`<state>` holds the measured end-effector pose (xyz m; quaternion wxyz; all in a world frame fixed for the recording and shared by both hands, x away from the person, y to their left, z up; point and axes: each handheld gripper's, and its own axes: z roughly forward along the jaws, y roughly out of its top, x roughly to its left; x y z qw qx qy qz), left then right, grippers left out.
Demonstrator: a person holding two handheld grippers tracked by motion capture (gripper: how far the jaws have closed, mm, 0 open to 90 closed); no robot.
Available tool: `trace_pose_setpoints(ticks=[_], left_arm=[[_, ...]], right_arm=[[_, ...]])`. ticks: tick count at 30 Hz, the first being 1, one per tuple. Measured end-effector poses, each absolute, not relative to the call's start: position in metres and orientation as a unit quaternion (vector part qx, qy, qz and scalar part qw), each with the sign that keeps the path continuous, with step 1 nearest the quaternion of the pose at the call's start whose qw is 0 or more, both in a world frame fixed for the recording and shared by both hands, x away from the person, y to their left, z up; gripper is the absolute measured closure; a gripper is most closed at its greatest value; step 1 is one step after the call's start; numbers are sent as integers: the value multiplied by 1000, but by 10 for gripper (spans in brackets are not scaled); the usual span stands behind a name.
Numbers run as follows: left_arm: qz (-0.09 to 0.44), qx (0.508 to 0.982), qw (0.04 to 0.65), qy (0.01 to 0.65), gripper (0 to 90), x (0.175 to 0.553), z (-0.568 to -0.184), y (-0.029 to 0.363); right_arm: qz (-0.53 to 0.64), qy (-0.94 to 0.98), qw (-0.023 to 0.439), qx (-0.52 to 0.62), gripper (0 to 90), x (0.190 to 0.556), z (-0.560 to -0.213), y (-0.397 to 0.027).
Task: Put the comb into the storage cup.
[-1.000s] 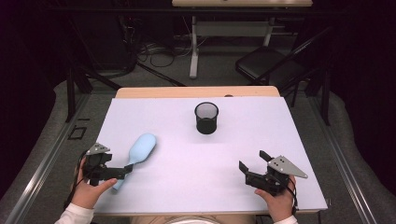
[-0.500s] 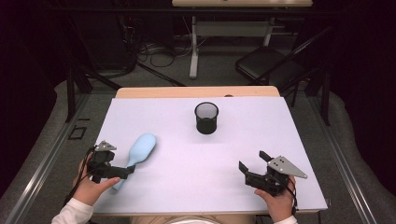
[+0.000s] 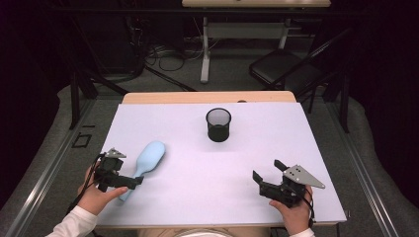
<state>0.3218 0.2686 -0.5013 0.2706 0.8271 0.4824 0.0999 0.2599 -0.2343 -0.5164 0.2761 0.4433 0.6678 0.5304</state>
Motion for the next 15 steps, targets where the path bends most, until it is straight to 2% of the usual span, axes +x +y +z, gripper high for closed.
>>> trace_pose_setpoints(ticks=[15], left_arm=[[80, 831, 245, 493, 28, 332, -502, 271]], right_arm=[[531, 668, 275, 443, 127, 260, -517, -234]])
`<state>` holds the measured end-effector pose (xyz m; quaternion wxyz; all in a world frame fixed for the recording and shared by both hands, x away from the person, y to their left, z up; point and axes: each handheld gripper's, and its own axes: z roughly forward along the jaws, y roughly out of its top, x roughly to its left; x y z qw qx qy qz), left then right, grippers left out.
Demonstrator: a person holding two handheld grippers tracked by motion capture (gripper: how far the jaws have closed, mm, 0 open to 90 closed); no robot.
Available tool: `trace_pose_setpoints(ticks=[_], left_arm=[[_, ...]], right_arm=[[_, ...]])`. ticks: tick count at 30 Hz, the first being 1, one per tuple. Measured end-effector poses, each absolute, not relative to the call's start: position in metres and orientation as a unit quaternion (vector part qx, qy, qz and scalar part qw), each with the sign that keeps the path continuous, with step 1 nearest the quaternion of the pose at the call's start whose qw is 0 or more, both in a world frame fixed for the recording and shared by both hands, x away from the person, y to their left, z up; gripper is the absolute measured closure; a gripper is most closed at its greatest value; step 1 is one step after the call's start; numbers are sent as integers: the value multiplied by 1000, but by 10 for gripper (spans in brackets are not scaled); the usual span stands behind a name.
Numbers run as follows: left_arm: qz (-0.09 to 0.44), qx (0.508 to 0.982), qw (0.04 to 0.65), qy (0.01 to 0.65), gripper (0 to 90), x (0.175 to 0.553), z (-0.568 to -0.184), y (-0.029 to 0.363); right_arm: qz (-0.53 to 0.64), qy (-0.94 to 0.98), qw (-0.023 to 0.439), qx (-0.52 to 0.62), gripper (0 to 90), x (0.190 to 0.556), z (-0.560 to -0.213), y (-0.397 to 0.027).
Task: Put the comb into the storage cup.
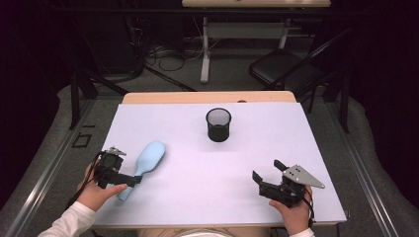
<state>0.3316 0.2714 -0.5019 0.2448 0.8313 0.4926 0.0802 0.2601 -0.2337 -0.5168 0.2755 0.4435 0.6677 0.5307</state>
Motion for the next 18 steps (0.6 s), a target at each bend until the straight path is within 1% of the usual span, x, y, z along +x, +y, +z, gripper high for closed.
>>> trace_pose_setpoints(ticks=[9, 18], left_arm=[[75, 839, 228, 489, 28, 337, -501, 267], [58, 838, 230, 492, 29, 342, -502, 263]], right_arm=[[530, 668, 276, 443, 127, 260, -517, -234], [530, 668, 276, 443, 128, 260, -517, -234]])
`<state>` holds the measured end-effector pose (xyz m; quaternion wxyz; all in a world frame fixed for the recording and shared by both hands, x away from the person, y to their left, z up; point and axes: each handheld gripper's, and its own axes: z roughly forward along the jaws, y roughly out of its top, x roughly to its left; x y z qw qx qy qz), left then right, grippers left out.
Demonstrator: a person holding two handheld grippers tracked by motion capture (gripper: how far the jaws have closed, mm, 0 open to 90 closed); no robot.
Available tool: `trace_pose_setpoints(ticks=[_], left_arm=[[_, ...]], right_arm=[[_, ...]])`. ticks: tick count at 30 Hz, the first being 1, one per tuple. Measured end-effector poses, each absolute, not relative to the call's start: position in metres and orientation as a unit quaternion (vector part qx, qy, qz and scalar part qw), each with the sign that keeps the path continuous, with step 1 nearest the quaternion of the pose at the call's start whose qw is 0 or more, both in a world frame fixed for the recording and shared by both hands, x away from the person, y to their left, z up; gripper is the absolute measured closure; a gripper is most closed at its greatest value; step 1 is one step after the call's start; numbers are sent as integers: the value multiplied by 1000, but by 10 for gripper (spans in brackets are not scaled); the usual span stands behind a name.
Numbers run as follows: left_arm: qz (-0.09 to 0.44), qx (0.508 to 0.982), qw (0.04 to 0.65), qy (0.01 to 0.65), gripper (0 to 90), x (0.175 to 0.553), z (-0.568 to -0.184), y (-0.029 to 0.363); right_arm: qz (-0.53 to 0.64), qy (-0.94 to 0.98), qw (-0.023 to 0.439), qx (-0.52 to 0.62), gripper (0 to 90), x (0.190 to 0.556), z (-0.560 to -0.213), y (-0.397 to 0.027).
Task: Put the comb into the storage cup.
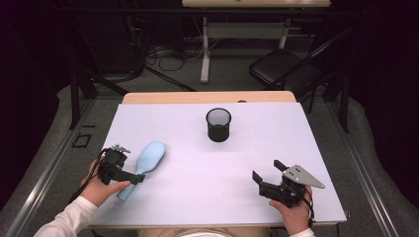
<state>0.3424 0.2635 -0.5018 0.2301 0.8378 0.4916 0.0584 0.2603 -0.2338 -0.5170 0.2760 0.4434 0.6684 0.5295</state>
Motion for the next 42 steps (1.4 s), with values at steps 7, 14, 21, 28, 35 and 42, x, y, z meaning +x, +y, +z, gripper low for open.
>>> trace_pose_setpoints(ticks=[7, 14, 21, 28, 35, 42], left_arm=[[51, 838, 227, 493, 29, 347, -503, 261], [50, 842, 214, 493, 43, 350, -508, 258], [41, 843, 205, 495, 64, 354, -512, 255], [28, 847, 198, 492, 109, 357, -512, 250], [17, 842, 192, 504, 156, 360, -514, 249], [9, 835, 196, 515, 188, 364, -515, 253]], right_arm=[[529, 669, 276, 443, 128, 260, -517, -234], [529, 670, 275, 443, 129, 260, -517, -234], [528, 670, 275, 444, 130, 260, -517, -234], [528, 671, 275, 442, 133, 261, -518, -234], [529, 670, 274, 442, 135, 261, -518, -234], [530, 671, 274, 440, 140, 261, -518, -234]])
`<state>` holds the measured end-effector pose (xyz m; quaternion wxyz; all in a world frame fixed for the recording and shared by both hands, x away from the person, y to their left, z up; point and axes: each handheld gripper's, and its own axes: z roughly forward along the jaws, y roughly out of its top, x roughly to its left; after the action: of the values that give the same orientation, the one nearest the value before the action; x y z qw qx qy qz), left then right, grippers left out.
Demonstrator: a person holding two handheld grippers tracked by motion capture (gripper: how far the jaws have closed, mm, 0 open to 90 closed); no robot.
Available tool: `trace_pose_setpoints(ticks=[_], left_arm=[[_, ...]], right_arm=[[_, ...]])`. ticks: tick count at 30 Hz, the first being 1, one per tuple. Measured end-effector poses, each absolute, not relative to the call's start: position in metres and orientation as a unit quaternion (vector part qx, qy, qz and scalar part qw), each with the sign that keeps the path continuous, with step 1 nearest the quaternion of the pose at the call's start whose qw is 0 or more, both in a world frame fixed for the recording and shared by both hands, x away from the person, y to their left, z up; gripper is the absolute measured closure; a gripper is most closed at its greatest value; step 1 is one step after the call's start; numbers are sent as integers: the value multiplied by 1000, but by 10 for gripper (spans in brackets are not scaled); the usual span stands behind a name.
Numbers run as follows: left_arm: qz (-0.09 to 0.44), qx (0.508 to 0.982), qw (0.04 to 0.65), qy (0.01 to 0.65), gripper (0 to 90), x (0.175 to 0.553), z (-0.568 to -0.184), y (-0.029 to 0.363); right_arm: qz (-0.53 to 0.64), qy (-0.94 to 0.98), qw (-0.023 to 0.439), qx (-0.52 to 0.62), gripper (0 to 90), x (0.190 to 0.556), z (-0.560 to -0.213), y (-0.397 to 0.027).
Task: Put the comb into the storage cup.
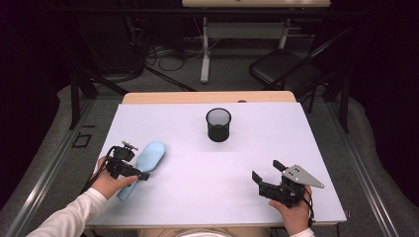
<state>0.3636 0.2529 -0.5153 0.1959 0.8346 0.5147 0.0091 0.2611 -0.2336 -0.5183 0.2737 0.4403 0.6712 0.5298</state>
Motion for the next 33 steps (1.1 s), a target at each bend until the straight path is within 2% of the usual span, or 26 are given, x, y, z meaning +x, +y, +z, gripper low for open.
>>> trace_pose_setpoints(ticks=[3, 10, 13, 19, 21, 30, 33], left_arm=[[8, 833, 199, 517, 236, 364, -515, 254], [4, 835, 193, 516, 262, 364, -517, 253], [9, 835, 189, 517, 303, 364, -518, 252], [10, 834, 190, 517, 300, 366, -520, 250], [10, 835, 185, 519, 330, 366, -521, 250], [15, 834, 177, 523, 336, 367, -525, 249], [14, 834, 175, 522, 364, 367, -525, 250]], right_arm=[[530, 671, 273, 440, 140, 261, -518, -233], [530, 672, 272, 440, 141, 261, -518, -233], [529, 672, 271, 442, 141, 261, -518, -233], [529, 672, 271, 442, 141, 261, -518, -233], [529, 672, 271, 442, 141, 261, -518, -233], [529, 673, 270, 441, 141, 261, -519, -233], [529, 673, 270, 441, 141, 261, -519, -233]])
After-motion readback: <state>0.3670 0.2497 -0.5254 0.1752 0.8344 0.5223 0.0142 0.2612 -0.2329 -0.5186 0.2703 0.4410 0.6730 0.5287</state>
